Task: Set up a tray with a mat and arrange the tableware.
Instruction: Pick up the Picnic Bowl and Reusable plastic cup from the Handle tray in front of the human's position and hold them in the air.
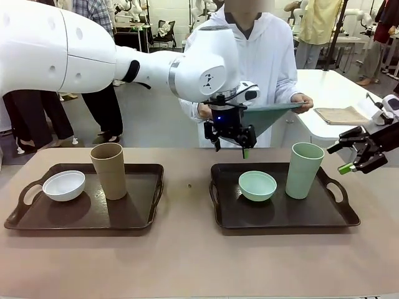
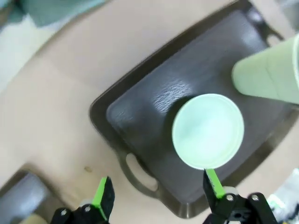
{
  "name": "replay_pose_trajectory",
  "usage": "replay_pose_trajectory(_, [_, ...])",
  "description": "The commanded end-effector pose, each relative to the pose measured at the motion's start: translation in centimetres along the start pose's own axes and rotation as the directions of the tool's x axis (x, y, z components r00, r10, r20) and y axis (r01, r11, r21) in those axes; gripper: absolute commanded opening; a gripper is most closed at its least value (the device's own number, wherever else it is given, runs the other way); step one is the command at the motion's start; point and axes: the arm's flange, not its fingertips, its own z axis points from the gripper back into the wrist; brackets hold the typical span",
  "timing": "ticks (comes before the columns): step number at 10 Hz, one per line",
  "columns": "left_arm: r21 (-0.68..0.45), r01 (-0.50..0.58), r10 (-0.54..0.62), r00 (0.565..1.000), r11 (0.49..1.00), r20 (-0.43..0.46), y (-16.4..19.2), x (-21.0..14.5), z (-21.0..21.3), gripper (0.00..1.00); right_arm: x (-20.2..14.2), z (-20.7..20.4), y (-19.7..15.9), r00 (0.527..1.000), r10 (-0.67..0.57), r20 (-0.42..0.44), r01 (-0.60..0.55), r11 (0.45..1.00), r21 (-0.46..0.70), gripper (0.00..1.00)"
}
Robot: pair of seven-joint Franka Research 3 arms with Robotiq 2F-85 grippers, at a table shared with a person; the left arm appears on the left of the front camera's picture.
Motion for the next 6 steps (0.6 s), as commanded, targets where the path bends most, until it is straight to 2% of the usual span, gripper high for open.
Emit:
replay_pose_trajectory(1, [0.148, -0.194, 0.2, 0.979, 0.97, -0.026, -2.3, -2.8, 0.8, 1.0, -2.4, -0.3, -1.6, 0.999, -0.03, 0.028, 0.03, 1.0, 0.01, 1.0])
replay_pose_trajectory(3, [0.145, -0.283, 0.288, 0.958, 0.948, -0.011, -2.3, -2.8, -0.7, 1.0, -3.2, -1.2, -2.0, 0.998, -0.038, 0.039, 0.037, 0.999, 0.02, 1.0])
replay_pose_trajectory(6, [0.101, -0.318, 0.319, 0.948, 0.943, 0.005, -2.3, -3.2, -4.3, 1.0, -3.3, -3.8, -2.2, 0.994, 0.001, 0.106, -0.005, 0.999, 0.034, 1.0])
